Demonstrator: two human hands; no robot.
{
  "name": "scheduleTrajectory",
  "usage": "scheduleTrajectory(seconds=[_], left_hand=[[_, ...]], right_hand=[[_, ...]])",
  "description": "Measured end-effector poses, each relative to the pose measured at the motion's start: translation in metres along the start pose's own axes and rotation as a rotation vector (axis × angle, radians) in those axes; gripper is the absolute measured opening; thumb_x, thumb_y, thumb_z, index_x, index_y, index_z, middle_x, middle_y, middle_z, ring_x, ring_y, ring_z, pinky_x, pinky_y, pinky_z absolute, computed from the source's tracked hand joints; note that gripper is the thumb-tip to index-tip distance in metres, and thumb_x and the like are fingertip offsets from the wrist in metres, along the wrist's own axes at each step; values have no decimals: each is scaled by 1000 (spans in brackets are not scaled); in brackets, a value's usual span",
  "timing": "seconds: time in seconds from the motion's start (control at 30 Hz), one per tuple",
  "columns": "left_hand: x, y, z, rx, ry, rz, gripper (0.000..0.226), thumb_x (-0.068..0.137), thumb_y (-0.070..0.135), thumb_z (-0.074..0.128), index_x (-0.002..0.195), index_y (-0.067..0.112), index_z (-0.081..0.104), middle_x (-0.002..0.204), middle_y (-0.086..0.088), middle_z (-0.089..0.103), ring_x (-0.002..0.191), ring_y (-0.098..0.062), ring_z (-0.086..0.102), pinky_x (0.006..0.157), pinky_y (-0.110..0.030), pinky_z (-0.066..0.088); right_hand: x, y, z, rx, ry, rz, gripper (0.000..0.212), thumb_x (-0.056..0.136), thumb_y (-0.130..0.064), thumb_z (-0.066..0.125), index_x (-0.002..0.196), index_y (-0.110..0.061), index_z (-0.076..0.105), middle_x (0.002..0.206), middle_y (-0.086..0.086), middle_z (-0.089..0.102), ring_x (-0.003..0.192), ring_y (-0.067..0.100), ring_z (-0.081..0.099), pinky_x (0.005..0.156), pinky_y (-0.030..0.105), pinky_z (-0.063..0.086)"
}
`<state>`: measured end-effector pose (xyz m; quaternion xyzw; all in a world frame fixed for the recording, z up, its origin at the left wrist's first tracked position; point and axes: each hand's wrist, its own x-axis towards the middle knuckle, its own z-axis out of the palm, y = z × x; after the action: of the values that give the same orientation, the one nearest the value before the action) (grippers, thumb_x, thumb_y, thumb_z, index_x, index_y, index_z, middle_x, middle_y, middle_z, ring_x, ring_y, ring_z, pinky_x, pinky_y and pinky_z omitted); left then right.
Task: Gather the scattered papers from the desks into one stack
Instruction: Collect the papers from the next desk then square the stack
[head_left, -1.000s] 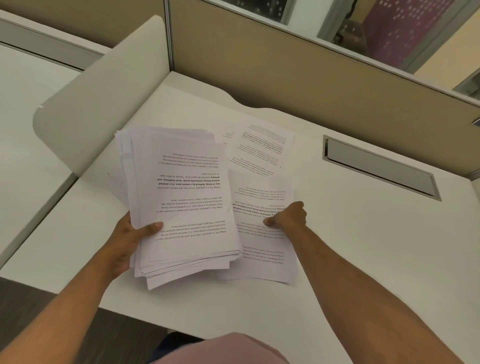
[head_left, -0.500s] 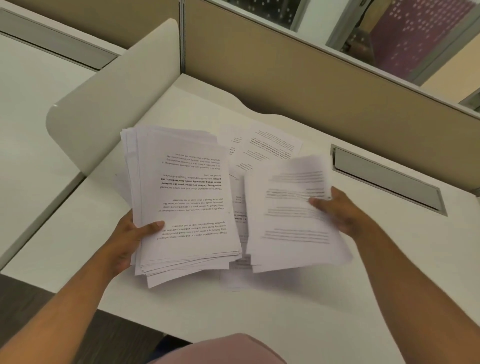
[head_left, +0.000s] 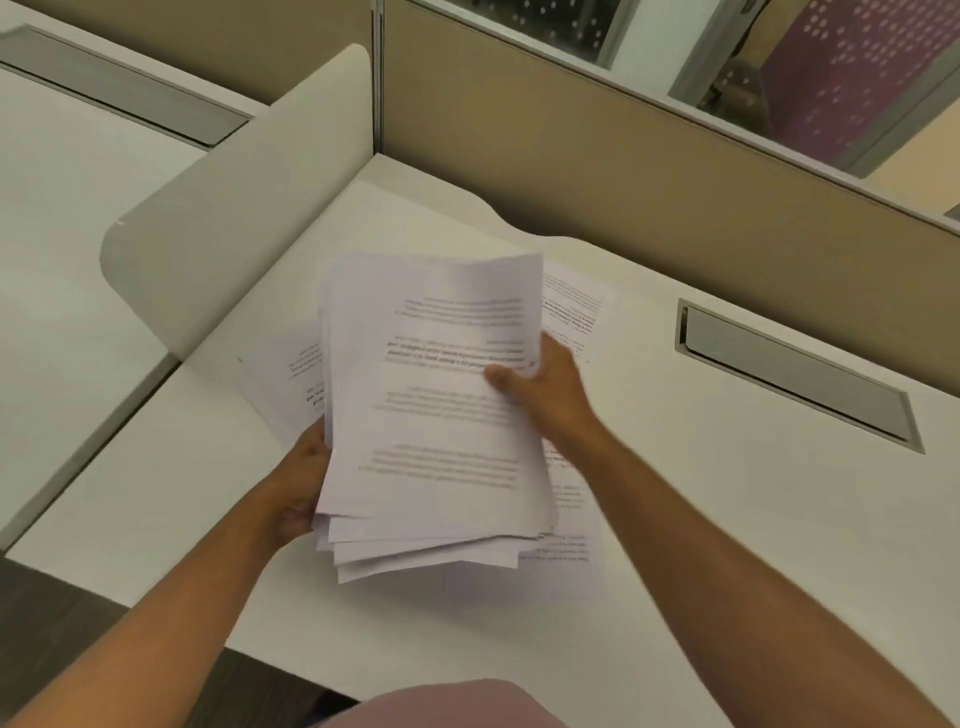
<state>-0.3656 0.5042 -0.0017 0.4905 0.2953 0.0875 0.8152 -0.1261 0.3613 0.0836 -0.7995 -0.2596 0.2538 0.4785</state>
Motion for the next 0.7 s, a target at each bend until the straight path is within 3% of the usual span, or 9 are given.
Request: scheduleTrajectory(seconds=[0.1, 0.2, 0.27, 0.33, 0.4, 0.5, 0.57, 0.63, 0.7], left_hand=[[-4, 5, 0, -18, -28, 0, 70, 49, 67, 102, 114, 48, 83, 117, 1, 86, 100, -20, 85, 69, -32, 68], [-9, -1, -14, -25, 21, 0, 44, 71, 44, 97, 112, 47, 84, 116, -2, 86, 97, -22, 85, 67, -34, 68], [-12, -8, -25, -24, 58, -3, 38, 78, 33, 86, 115, 41, 84, 116, -8, 86, 96, -25, 85, 64, -36, 68], [-17, -13, -31, -11, 85, -2, 51, 71, 38, 88, 122, 32, 82, 117, -11, 86, 95, -27, 85, 64, -37, 68], [-22, -14, -34, -4, 123, -8, 55, 73, 34, 88, 127, 28, 78, 115, -10, 86, 92, -25, 86, 61, -36, 68], [-27, -17, -36, 9, 160, -9, 41, 80, 28, 79, 121, 31, 79, 111, -8, 87, 86, -22, 86, 58, -34, 67], [-32, -17, -34, 20, 150, -16, 43, 73, 37, 90, 116, 34, 83, 111, -8, 87, 87, -22, 86, 59, -34, 67], [-40, -15, -29, 28, 134, 1, 66, 49, 60, 104, 109, 39, 85, 108, -4, 88, 88, -21, 86, 60, -33, 67], [-46, -13, -27, 17, 126, 16, 80, 36, 74, 102, 107, 42, 86, 105, -2, 88, 88, -20, 86, 60, -33, 67]], right_hand=[[-5, 16, 25, -60, 58, 15, 49, 94, -27, 82, 138, -18, 62, 129, -3, 73, 111, 14, 73, 88, 25, 60], [0, 32, 15, 2, 284, -11, 43, 98, -32, 77, 136, -17, 62, 120, 1, 70, 96, 4, 66, 77, 10, 53], [2, 51, -4, -91, 408, -22, 37, 103, -24, 71, 137, -12, 63, 122, 8, 67, 102, 15, 65, 92, 25, 58], [1, 78, -26, -307, 353, 50, 44, 103, -23, 70, 144, -7, 59, 134, 12, 62, 123, 26, 62, 107, 43, 53], [-5, 99, -39, -497, 190, 230, 76, 96, -38, 79, 156, -4, 46, 152, 16, 50, 144, 34, 48, 119, 46, 44], [-7, 110, -37, -642, 99, 415, 110, 74, -51, 94, 154, 1, 39, 151, 21, 45, 144, 39, 42, 116, 45, 41], [3, 104, -29, -633, 133, 495, 105, 70, -44, 99, 147, 3, 44, 147, 22, 49, 139, 39, 48, 113, 43, 44], [14, 96, -26, -641, 122, 592, 96, 69, -39, 100, 140, 1, 51, 143, 20, 57, 135, 36, 55, 108, 40, 49], [24, 93, -27, -602, 84, 637, 83, 69, -33, 102, 131, -2, 58, 134, 16, 67, 127, 34, 64, 105, 40, 56]])
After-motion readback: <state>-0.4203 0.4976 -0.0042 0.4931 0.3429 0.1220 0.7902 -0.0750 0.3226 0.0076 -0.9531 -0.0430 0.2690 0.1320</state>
